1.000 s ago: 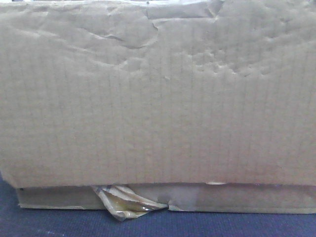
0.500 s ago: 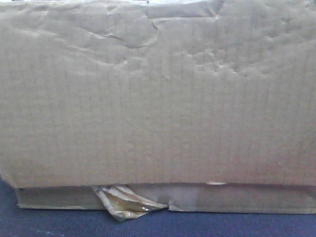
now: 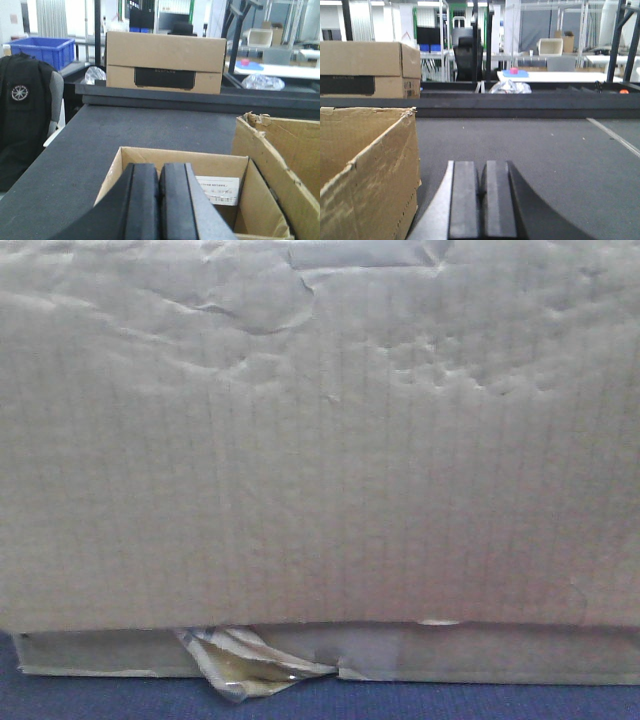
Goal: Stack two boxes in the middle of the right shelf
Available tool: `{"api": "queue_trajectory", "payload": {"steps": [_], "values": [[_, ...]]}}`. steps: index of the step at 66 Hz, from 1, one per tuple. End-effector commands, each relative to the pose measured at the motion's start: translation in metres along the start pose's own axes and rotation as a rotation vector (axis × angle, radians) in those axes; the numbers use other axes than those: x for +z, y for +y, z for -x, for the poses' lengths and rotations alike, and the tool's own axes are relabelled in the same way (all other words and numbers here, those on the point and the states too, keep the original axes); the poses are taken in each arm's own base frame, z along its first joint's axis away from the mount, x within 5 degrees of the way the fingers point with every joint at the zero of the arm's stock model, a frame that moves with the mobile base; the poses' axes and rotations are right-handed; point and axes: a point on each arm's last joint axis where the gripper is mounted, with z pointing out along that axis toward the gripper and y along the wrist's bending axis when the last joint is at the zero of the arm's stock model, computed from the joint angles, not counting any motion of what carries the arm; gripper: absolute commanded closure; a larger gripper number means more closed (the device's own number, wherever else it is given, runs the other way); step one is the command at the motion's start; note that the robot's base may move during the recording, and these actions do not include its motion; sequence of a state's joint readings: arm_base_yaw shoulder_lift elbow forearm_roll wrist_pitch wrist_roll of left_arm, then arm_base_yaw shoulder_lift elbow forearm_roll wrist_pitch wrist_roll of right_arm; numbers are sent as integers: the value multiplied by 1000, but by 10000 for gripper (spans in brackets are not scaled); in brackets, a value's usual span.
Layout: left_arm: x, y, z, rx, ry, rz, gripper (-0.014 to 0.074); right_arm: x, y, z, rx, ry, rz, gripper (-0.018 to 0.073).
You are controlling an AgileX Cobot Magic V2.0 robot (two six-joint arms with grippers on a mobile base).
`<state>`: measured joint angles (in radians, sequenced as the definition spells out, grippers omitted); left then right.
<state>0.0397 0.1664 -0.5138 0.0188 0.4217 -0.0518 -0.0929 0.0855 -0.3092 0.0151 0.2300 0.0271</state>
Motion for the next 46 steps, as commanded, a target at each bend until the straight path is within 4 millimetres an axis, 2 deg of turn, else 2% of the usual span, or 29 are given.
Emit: {"api": "queue_trajectory", "payload": {"steps": [1,6,14,24,32,46], "values": [[13,0,16,12,98,7,687,4,0,13,-4,10,-4,728],[29,-1,30,13,219,13,687,8,1,21,-4,7,-4,728],[67,-1,46,14,421,23,687,17,1,29,-4,28,-5,728],[111,-2,66,12,488,24,687,26,1,29,-4,44,-6,728],[141,-2,75,27,544,35,696,28,1,29,-4,45,-6,728],[193,12,75,46,882,107,708,28,1,30,-4,43,-6,728]]}}
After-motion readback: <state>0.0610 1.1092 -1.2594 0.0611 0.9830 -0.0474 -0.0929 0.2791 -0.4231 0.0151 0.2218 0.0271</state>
